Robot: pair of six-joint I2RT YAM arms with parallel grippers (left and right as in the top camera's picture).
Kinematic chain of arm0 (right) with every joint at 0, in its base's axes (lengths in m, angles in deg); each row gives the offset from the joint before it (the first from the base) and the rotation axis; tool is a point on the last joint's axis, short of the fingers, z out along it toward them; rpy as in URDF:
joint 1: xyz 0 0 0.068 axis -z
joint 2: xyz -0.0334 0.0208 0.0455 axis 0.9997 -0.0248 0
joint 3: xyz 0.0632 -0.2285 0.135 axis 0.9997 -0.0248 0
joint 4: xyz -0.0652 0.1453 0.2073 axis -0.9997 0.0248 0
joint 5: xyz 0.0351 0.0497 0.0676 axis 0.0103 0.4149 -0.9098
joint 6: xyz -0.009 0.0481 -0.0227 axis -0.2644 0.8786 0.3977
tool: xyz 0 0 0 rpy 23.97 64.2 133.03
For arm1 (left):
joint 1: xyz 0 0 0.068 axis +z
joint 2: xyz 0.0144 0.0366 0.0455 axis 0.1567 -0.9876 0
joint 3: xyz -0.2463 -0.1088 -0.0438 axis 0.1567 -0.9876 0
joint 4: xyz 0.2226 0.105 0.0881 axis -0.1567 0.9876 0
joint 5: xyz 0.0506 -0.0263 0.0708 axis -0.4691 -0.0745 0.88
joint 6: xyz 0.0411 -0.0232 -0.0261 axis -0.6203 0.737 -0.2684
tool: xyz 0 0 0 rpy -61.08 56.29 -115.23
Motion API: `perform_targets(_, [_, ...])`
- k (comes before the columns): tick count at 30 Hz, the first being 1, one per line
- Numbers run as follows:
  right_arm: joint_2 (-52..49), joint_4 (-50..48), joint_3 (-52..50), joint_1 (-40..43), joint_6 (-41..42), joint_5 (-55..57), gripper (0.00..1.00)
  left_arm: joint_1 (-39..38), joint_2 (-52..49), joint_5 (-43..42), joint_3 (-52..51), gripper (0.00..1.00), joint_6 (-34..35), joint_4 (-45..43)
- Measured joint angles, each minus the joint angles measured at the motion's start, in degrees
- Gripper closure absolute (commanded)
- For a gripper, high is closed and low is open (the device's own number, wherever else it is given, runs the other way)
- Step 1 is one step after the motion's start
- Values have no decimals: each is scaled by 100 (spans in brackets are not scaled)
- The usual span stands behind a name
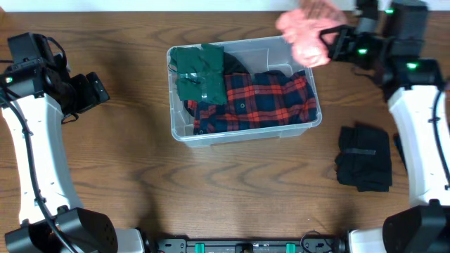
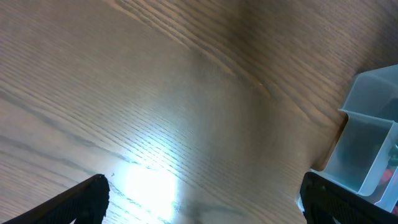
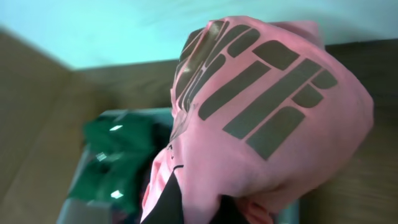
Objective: Pack container
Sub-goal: 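Carry the pink t-shirt with the right gripper into the bin and release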
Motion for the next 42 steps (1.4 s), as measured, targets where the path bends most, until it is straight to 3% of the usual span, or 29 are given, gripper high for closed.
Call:
perform_targets(3, [0,-92,0,-365,-271,-273,99,0,0,0,0,2,0,0])
perform_targets(7, [0,122,2,-710,-1318,-723,99,2,0,0,0,2,0,0])
perform_targets(14, [0,1075,-2,-1038,-4218,-955,99,2,0,-2,0,2,0,0])
perform_targets(21, [-98,883,-2,-1014,-6325,-704,99,2,0,-2,0,2,0,0])
perform_targets(26, [-501,389,0,-964,-7064,-645,99,2,0,-2,0,2,0,0])
perform_targets(33, [-1211,334,-2,-649,-7307,-581,99,0,0,-13,0,2,0,-4])
perform_targets(34, [-1316,326,-2,-562,-7307,-579,92,0,0,-13,0,2,0,-4])
perform_targets(35, [-1379,315,-2,-505,-7302,-579,73,0,0,-15,0,2,0,-4])
perform_targets(36, [-1451,260,-2,-426,-7232,-579,5,2,0,-13,0,2,0,-7])
perform_targets(37, [-1519,173,-2,-337,-7125,-581,1,0,0,-15,0,2,0,-7])
perform_targets(42, [-1659,-275,-2,57,-6524,-586,1,2,0,-15,0,2,0,-9])
